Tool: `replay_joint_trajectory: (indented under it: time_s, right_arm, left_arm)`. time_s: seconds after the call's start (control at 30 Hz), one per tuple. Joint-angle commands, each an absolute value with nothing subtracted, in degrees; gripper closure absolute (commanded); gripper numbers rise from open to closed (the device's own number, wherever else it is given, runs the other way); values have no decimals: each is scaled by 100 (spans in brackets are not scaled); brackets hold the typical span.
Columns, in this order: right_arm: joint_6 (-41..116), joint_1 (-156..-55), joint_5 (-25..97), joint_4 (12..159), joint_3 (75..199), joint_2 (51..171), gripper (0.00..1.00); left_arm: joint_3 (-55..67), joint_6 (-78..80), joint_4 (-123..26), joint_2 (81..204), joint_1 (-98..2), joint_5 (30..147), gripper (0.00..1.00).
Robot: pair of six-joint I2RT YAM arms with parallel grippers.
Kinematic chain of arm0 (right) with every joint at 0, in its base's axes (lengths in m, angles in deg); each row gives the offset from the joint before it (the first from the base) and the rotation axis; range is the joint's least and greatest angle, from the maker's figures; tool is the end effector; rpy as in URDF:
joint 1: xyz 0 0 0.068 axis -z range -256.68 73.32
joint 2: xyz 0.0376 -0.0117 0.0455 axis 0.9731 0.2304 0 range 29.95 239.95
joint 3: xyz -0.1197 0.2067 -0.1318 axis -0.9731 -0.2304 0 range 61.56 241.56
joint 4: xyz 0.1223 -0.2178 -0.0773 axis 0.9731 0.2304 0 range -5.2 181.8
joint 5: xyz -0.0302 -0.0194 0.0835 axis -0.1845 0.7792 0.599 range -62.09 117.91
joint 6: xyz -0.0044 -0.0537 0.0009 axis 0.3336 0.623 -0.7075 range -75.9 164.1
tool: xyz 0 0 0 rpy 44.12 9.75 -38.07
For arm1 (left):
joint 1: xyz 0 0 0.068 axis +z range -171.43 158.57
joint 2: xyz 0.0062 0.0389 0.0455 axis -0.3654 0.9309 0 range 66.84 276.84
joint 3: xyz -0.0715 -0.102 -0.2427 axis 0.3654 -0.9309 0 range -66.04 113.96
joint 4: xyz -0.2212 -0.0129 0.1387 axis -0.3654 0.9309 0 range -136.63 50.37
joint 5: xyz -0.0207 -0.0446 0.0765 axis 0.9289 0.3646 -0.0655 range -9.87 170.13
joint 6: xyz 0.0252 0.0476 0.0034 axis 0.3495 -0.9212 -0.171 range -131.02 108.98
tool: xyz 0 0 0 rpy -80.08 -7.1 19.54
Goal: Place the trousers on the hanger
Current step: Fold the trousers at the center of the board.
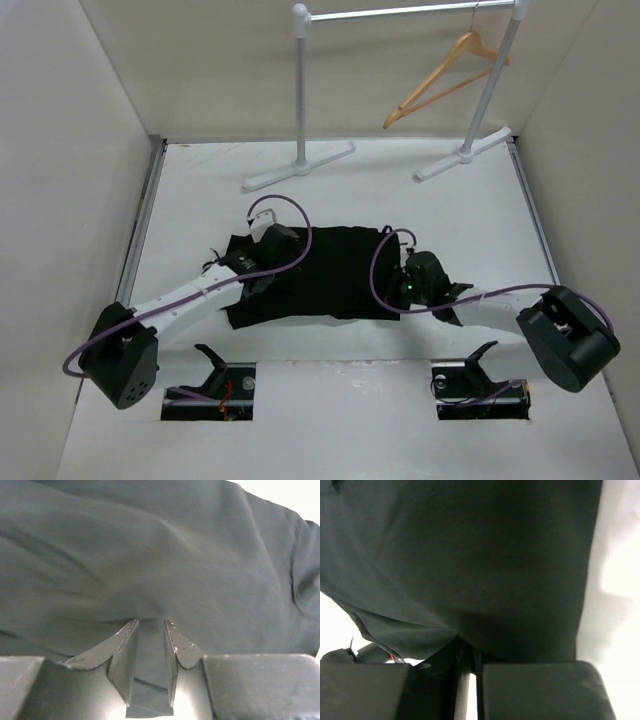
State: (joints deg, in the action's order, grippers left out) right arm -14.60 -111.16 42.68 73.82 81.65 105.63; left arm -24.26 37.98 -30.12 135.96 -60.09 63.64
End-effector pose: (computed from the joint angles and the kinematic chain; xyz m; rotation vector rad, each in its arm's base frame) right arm 0.1761 0.1320 0.1249 0.4060 2.5616 1.0175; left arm 0.2008 -0.1476 0.2259 -0.3540 2.3122 -0.4445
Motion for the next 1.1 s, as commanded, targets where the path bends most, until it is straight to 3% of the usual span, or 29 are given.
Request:
replay_joint_trajectory:
  time_s: [0.0, 0.1, 0.17, 0.3, 0.37, 0.47, 0.57, 0.7, 0.9, 1.07]
  right_arm:
    - [-1567, -11144, 3934, 6863, 8185, 10686, 81]
    - [-1532, -11170, 3987, 7493, 8440, 9977, 59]
    - [-1410, -11179, 3934, 8221, 8711, 9275, 49]
    - [-979, -10811, 3951, 9453, 9370, 8262, 44]
    - [-786, -10504, 4074, 9815, 9748, 8093, 50]
    - [-644, -10230, 4399, 9764, 10162, 8442, 75]
    - [-653, -10465, 4558, 9073, 10321, 9250, 87]
    - [-828, -10932, 4760, 7430, 9997, 10559, 89]
    - [-1206, -10486, 4980, 5609, 9470, 12458, 92]
    - [-1496, -10273, 5401, 4860, 9083, 12769, 90]
  left_arm:
    - [-2025, 3891, -3292, 13767, -6216, 6247, 75]
    - [-1867, 3891, -3283, 13820, -6278, 6247, 74]
    - [-1797, 3873, -3301, 13794, -6287, 6290, 74]
    - [-1551, 3820, -3449, 13978, -6357, 6536, 74]
    - [-1506, 3811, -3730, 14188, -6445, 6712, 74]
    - [-1795, 3829, -4108, 14461, -6419, 6713, 76]
    - [-2340, 3890, -4442, 14646, -6025, 6660, 79]
    - [-2859, 3908, -4724, 14726, -5593, 6826, 79]
    - [-3290, 3908, -4786, 14313, -5566, 6853, 79]
    - [-3405, 3908, -4514, 13856, -5478, 6879, 77]
